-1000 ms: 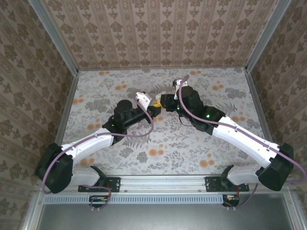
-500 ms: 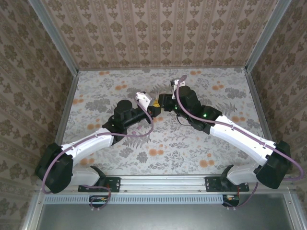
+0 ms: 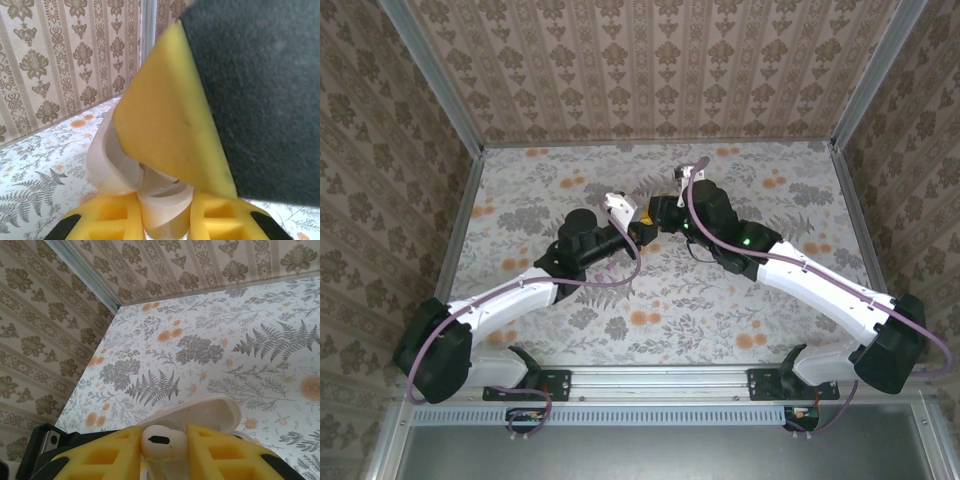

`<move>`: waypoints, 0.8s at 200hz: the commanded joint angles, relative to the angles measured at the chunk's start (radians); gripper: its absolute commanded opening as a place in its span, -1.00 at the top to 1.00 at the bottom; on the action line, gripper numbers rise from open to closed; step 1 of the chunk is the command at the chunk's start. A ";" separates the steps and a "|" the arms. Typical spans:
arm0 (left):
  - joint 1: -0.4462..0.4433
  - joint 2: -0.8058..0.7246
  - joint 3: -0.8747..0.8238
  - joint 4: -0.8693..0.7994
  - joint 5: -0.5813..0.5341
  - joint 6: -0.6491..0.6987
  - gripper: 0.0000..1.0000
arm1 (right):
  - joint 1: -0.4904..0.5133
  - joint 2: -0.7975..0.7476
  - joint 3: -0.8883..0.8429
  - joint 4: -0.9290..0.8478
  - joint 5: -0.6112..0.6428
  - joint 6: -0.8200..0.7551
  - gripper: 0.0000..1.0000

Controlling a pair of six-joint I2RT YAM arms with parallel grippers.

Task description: Insert the wireless bluetooth earbuds into the charging case

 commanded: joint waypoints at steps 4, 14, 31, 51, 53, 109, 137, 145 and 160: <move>-0.004 -0.004 0.037 0.064 0.013 -0.029 0.90 | 0.009 -0.013 -0.033 0.018 -0.016 -0.001 0.41; -0.004 -0.004 0.038 0.064 0.013 -0.032 0.90 | 0.010 -0.015 -0.041 0.023 -0.023 -0.014 0.41; -0.003 -0.006 0.038 0.064 0.012 -0.034 0.91 | 0.010 -0.024 -0.052 0.029 -0.021 -0.022 0.41; -0.001 -0.013 0.033 0.070 0.002 -0.039 0.90 | 0.010 -0.036 -0.074 0.039 -0.003 -0.019 0.41; -0.001 -0.013 0.032 0.071 0.000 -0.039 0.90 | 0.010 -0.037 -0.075 0.040 -0.002 -0.019 0.41; 0.000 -0.013 0.030 0.069 -0.004 -0.040 0.90 | 0.010 -0.054 -0.109 0.068 -0.007 -0.021 0.40; 0.002 -0.013 0.028 0.071 -0.006 -0.042 0.90 | 0.010 -0.075 -0.131 0.088 -0.006 -0.023 0.41; 0.002 -0.013 0.028 0.071 -0.006 -0.040 0.90 | 0.010 -0.084 -0.140 0.097 -0.008 -0.029 0.41; 0.002 -0.016 0.028 0.071 -0.005 -0.040 0.90 | 0.010 -0.096 -0.153 0.107 -0.007 -0.034 0.40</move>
